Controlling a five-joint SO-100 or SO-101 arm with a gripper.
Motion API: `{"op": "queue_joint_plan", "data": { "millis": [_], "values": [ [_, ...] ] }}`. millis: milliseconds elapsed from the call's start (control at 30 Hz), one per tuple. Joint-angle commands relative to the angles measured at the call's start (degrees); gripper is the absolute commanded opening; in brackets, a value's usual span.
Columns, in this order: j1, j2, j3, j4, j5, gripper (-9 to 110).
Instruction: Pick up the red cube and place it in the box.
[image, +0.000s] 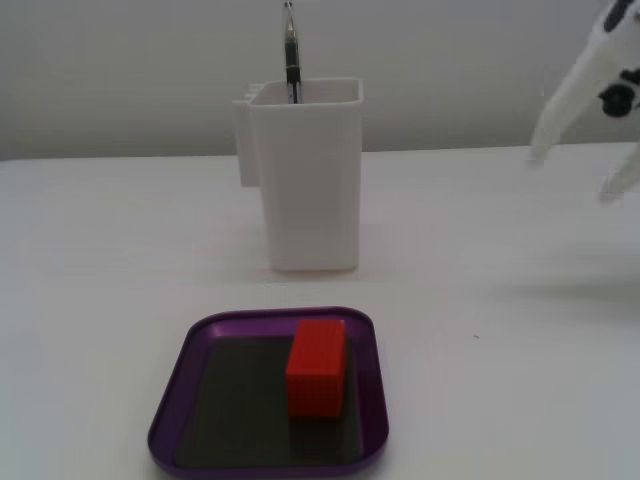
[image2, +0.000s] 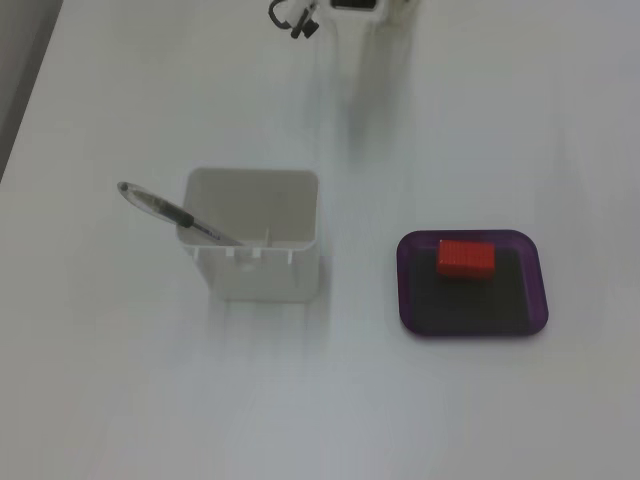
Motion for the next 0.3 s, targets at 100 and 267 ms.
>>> {"op": "queue_joint_plan", "data": {
  "millis": [100, 267],
  "values": [
    [0.1, 14.5, 13.8, -4.7, 0.3, 17],
    [0.0, 23.0, 22.2, -5.2, -0.3, 17]
  ]
}}
